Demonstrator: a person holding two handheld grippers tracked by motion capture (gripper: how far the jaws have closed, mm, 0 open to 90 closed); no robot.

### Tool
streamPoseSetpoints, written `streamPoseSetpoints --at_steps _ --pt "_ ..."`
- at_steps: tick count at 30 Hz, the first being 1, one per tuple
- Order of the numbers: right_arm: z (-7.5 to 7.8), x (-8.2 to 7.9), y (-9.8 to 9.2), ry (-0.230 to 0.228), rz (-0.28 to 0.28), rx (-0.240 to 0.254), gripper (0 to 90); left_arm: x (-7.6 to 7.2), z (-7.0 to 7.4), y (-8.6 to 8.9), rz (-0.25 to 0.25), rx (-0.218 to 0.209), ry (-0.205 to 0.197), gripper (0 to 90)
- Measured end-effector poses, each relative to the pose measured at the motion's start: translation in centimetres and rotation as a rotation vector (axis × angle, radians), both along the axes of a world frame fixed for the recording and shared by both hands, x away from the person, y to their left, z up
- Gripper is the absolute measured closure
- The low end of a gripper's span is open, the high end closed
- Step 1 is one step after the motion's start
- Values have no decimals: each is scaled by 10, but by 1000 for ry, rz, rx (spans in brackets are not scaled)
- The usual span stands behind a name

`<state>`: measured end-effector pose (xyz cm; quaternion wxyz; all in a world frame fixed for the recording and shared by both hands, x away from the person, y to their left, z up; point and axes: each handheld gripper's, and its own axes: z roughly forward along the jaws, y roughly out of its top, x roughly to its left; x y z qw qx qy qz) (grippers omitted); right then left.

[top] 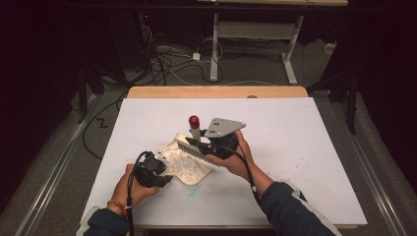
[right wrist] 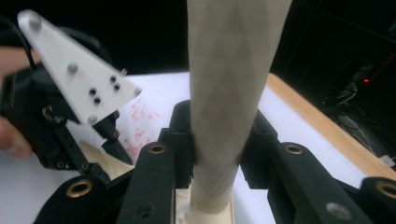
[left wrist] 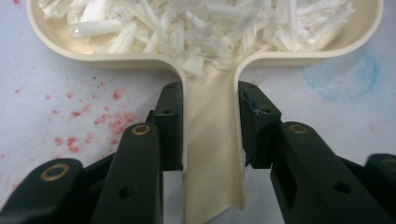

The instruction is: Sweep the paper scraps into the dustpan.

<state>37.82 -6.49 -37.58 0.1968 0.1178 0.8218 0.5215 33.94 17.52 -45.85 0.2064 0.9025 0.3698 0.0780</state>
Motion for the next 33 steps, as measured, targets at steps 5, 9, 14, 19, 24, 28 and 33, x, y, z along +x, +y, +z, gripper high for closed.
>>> streamPoseSetpoints --at_steps 5,9,14,19,24,28,33 --pt "14 1 -27 7 -63 27 704 -2 -1 -1 -5 7 1 634" --pt "16 2 -50 22 -133 33 704 -5 -1 -2 -21 9 6 634" --pt "12 -4 -75 21 -208 11 704 -9 0 -4 -43 13 8 634" --pt "6 -11 -92 23 -253 -4 704 -13 0 -8 -64 22 13 634" --pt "-6 -19 -97 28 -283 -35 704 -17 0 -15 -93 29 21 635" --pt "-17 -27 -82 20 -253 -97 704 -18 0 -19 -102 38 17 635" --pt "-24 -45 -60 10 -173 -92 705 -18 -1 -19 -100 37 15 635"
